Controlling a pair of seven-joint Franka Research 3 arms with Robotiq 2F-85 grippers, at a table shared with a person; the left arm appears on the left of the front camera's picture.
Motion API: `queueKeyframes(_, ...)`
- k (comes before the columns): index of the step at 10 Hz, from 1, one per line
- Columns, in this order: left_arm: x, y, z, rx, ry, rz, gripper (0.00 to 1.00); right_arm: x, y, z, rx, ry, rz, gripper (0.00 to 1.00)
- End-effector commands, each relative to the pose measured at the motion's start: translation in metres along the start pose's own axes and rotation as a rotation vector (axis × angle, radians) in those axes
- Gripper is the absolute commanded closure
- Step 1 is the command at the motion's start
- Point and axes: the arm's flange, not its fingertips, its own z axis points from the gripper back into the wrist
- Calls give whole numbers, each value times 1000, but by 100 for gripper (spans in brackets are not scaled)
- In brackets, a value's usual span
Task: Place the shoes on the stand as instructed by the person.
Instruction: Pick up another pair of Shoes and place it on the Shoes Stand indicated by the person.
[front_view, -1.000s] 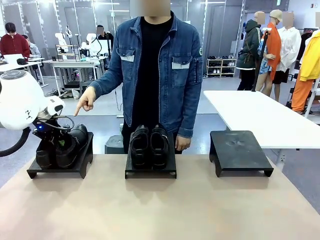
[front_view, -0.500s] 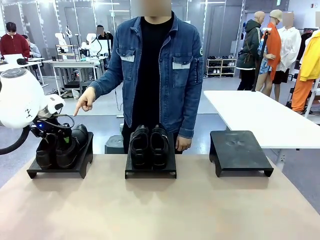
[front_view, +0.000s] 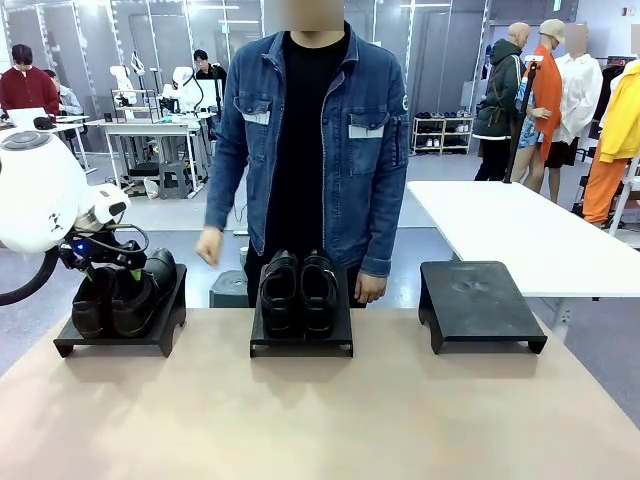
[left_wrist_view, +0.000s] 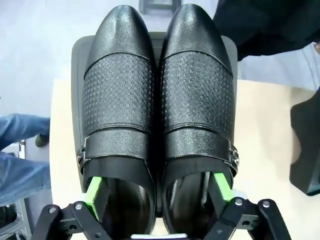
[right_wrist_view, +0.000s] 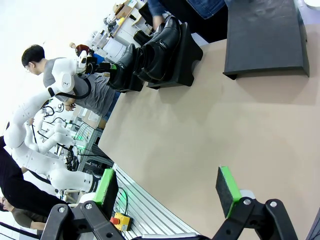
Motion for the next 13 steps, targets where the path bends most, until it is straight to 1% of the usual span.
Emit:
queueKeyframes(1, -1, -1, -3, -1, 1, 4, 0, 1, -1, 1, 13, -12, 20, 0)
queueKeyframes(12, -1, 0, -2, 0, 4, 0, 0, 1, -1, 1, 13, -12, 20, 0)
queueKeyframes(13, 5, 13, 14, -29, 64, 11, 0, 1, -1, 1, 13, -12, 20, 0)
